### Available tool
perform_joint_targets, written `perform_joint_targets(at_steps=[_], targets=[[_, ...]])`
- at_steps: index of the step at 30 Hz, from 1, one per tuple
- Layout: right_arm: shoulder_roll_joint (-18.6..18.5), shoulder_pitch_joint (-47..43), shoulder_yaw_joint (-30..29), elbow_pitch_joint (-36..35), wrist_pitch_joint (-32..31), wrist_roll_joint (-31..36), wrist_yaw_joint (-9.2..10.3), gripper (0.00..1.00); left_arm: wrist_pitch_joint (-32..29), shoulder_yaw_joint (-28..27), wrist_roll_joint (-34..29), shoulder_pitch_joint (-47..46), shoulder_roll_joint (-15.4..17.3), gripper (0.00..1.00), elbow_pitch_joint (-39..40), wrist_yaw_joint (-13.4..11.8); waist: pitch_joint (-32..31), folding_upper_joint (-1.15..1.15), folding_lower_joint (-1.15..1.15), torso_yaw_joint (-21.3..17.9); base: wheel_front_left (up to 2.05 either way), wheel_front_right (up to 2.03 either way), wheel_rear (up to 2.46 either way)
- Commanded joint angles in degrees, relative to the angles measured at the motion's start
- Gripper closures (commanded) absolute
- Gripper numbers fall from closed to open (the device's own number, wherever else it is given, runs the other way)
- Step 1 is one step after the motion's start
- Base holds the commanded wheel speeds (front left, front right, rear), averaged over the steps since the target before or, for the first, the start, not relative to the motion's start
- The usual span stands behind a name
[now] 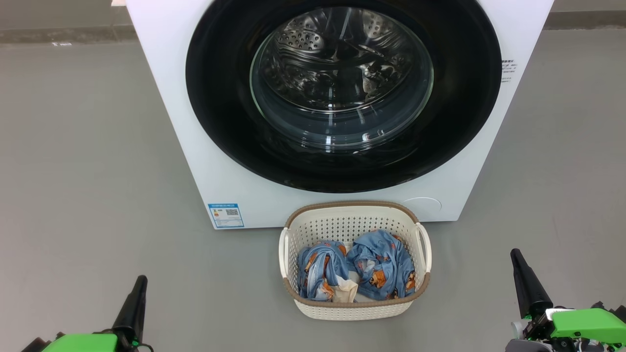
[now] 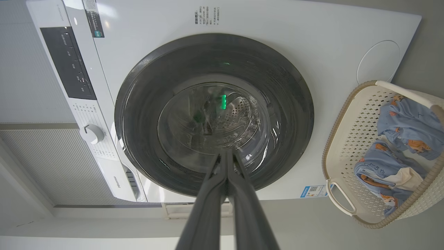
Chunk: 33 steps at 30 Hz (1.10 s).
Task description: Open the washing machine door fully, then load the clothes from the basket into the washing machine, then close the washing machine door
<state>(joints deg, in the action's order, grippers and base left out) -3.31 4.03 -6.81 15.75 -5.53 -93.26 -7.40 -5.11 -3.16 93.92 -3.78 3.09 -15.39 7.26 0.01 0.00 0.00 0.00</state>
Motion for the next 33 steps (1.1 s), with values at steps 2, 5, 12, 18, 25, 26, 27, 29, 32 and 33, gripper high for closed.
perform_joint_targets(at_steps=[2,5,12,18,25,26,27,29,32,33], targets=[[-0.16,2.54,1.02,-1.38,-0.35,0.47,-0.09,1.00,-0.31,-2.04,-0.63,-2.75,0.80,1.00,1.04,0.23,0.00,0.00,0.00,0.00,0.00,0.00,0.00],[-0.15,2.55,1.00,-1.37,-0.37,0.48,-0.09,1.00,-0.33,-2.07,-0.65,-2.76,0.78,1.00,1.03,0.23,0.00,0.00,0.00,0.00,0.00,0.00,0.00],[-0.13,2.55,0.98,-1.37,-0.39,0.50,-0.09,1.00,-0.36,-2.11,-0.69,-2.76,0.75,1.00,1.03,0.23,0.00,0.00,0.00,0.00,0.00,0.00,0.00],[-0.11,2.55,0.95,-1.37,-0.41,0.53,-0.09,1.00,-0.39,-2.15,-0.72,-2.76,0.73,1.00,1.03,0.23,0.00,0.00,0.00,0.00,0.00,0.00,0.00],[-0.09,2.55,0.92,-1.37,-0.43,0.55,-0.09,1.00,-0.42,-2.19,-0.75,-2.77,0.70,1.00,1.03,0.23,0.00,0.00,0.00,0.00,0.00,0.00,0.00],[-0.09,2.55,0.92,-1.37,-0.43,0.55,-0.09,1.00,-0.43,-2.20,-0.76,-2.77,0.69,1.00,1.03,0.23,0.00,0.00,0.00,0.00,0.00,0.00,0.00],[-0.09,2.55,0.91,-1.37,-0.44,0.56,-0.09,1.00,-0.43,-2.20,-0.77,-2.77,0.69,1.00,1.03,0.23,0.00,0.00,0.00,0.00,0.00,0.00,0.00],[-0.08,2.55,0.90,-1.37,-0.44,0.57,-0.09,1.00,-0.44,-2.21,-0.78,-2.77,0.68,1.00,1.03,0.23,0.00,0.00,0.00,0.00,0.00,0.00,0.00],[-0.07,2.56,0.89,-1.37,-0.45,0.58,-0.09,1.00,-0.46,-2.23,-0.79,-2.77,0.67,1.00,1.02,0.23,0.00,0.00,0.00,0.00,0.00,0.00,0.00],[-0.07,2.56,0.89,-1.37,-0.46,0.58,-0.09,1.00,-0.46,-2.24,-0.80,-2.77,0.66,1.00,1.02,0.23,0.00,0.00,0.00,0.00,0.00,0.00,0.00]])
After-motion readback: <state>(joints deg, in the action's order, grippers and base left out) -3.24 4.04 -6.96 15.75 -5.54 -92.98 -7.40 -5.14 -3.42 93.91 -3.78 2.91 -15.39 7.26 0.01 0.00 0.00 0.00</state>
